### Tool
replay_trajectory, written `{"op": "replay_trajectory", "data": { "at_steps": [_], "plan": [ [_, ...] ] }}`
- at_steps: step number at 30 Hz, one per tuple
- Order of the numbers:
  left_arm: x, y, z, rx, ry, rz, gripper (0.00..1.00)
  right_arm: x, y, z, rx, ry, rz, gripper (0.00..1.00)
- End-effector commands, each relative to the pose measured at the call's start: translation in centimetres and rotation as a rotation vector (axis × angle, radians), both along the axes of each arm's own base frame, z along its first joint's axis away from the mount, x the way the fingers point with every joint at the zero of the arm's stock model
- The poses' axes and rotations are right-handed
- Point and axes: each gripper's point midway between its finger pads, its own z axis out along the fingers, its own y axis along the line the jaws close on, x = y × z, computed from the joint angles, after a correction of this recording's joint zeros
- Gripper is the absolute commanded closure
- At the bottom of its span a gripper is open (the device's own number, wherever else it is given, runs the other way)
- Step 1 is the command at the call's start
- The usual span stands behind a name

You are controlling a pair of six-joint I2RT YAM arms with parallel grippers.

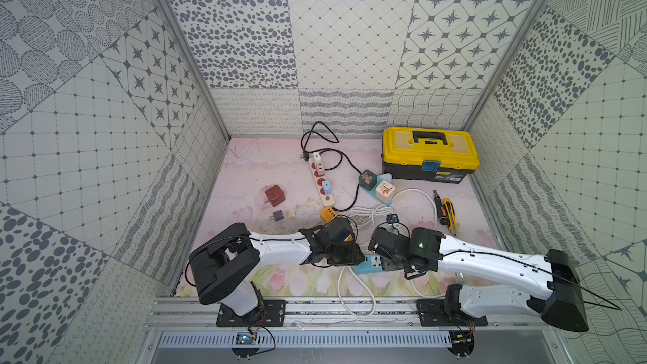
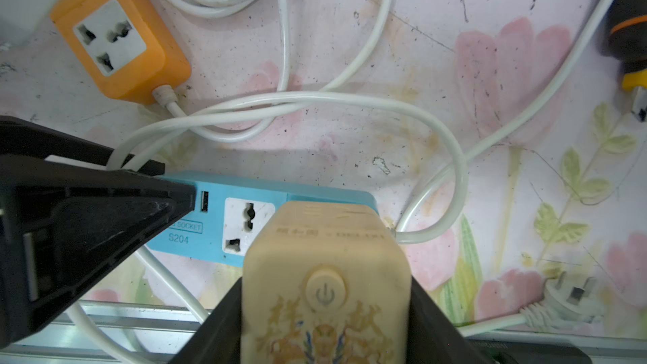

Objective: Pull the plug off the socket
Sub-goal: Remove the plug from the socket.

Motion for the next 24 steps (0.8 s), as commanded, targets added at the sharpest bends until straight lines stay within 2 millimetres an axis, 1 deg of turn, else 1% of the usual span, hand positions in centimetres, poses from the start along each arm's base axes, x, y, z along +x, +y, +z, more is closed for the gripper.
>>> {"op": "replay_trajectory", "data": {
  "at_steps": [1, 4, 7, 8, 10, 11, 13, 15, 17, 20, 22, 24],
  "plan": [
    [-0.4, 6.3, -4.4, 0.327, 0.013, 0.062, 0.48, 1.0, 1.3, 2.5, 0.087, -0.037, 0.025, 0.58],
    [-0.3, 6.2, -4.2, 0.326, 0.007, 0.058, 0.48, 0.2, 1.1, 0.6, 0.091, 0.013, 0.033, 0.58],
    [-0.4, 6.3, -4.3, 0.337, 0.009, 0.051, 0.48, -1.5, 2.3, -2.3, 0.113, 0.099, 0.088, 0.59],
    [-0.4, 6.5, -4.3, 0.347, 0.010, 0.047, 0.48, -2.0, 2.3, -3.2, 0.095, 0.119, 0.102, 0.59],
    [-0.4, 6.9, -4.5, 0.373, 0.011, 0.042, 0.48, -2.4, 2.1, -4.1, 0.032, 0.134, 0.115, 0.59],
    [-0.5, 7.1, -4.6, 0.389, 0.012, 0.038, 0.48, -2.3, 2.1, -4.1, 0.003, 0.125, 0.124, 0.59],
    [-0.6, 7.5, -4.9, 0.417, 0.016, 0.031, 0.48, -1.8, 2.8, -3.5, -0.010, 0.098, 0.143, 0.58],
    [-0.7, 7.8, -5.1, 0.432, 0.017, 0.027, 0.48, -0.6, 3.1, -2.7, 0.008, 0.080, 0.116, 0.58],
    [-0.8, 8.0, -5.2, 0.437, 0.020, 0.023, 0.48, 0.9, 2.8, -2.0, 0.028, 0.078, 0.074, 0.58],
    [-0.8, 8.1, -5.5, 0.445, 0.017, 0.021, 0.48, 2.4, 1.8, -1.4, 0.077, 0.088, 0.021, 0.58],
    [-0.7, 8.0, -5.6, 0.447, 0.019, 0.019, 0.48, 2.5, 1.6, -1.2, 0.142, 0.100, 0.012, 0.58],
    [-0.8, 7.9, -5.6, 0.445, 0.020, 0.013, 0.48, 1.8, 1.7, -1.2, 0.184, 0.108, 0.038, 0.58]
  ]
}}
